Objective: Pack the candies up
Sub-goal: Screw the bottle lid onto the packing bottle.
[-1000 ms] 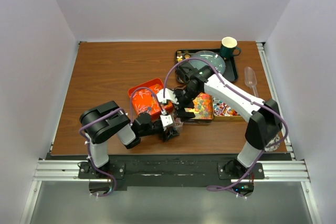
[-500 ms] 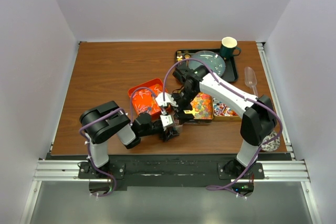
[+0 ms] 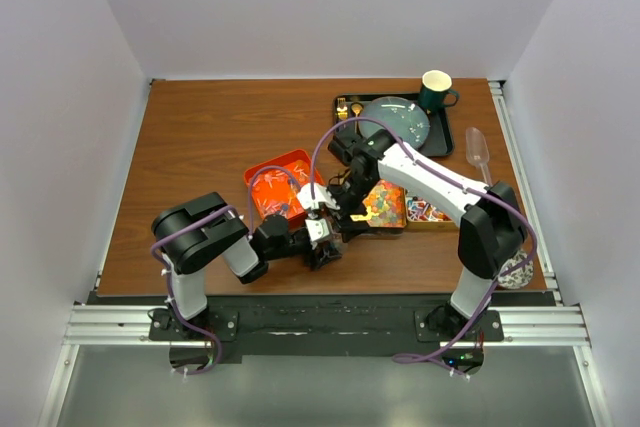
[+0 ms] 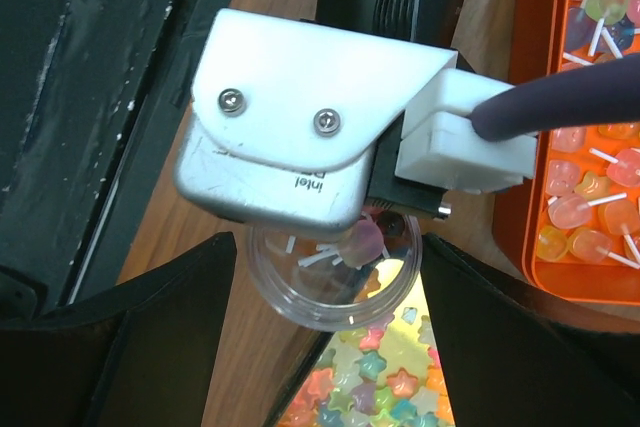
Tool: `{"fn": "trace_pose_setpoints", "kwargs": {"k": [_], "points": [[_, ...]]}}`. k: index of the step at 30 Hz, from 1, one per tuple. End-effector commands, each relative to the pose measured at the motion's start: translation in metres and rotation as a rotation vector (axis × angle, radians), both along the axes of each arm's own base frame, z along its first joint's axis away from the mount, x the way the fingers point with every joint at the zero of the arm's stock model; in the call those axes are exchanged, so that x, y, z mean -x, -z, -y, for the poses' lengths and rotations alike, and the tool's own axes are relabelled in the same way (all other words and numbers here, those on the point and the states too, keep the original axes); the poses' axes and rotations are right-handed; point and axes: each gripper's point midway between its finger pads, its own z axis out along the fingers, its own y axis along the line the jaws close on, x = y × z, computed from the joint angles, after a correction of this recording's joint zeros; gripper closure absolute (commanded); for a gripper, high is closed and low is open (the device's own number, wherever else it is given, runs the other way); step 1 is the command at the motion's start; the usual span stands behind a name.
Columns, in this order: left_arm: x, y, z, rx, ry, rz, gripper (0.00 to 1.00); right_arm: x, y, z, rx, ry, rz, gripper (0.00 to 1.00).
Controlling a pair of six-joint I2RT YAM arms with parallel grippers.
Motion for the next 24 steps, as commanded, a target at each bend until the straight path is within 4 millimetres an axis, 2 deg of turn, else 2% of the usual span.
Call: {"fn": "trace_pose_setpoints", "kwargs": {"k": [1, 5, 7, 8, 10, 17, 24], "points": [[-0.006, 0.026, -0.014, -0.097, -0.059, -0.037, 1.00, 0.000, -0.005, -0.004, -0.044, 0.017, 0.042, 0.24], [-0.005, 0.026, -0.013, -0.095, -0.054, -0.040, 1.00, -0.003, -0.003, -0.004, -0.046, 0.070, 0.057, 0.31], [-0.005, 0.026, -0.014, -0.095, -0.056, -0.041, 1.00, -0.010, -0.003, -0.007, -0.058, 0.132, 0.080, 0.35], [-0.005, 0.027, -0.013, -0.097, -0.054, -0.041, 1.00, -0.008, 0.003, -0.004, -0.048, 0.158, 0.075, 0.36], [-0.005, 0.026, -0.014, -0.095, -0.055, -0.040, 1.00, -0.012, -0.001, -0.005, -0.072, 0.226, 0.098, 0.37], [-0.006, 0.027, -0.014, -0.097, -0.059, -0.041, 1.00, 0.020, 0.011, 0.002, -0.003, 0.336, 0.027, 0.36], [-0.006, 0.026, -0.014, -0.097, -0.067, -0.040, 1.00, 0.036, 0.014, 0.017, 0.065, 0.485, -0.061, 0.26]]}}
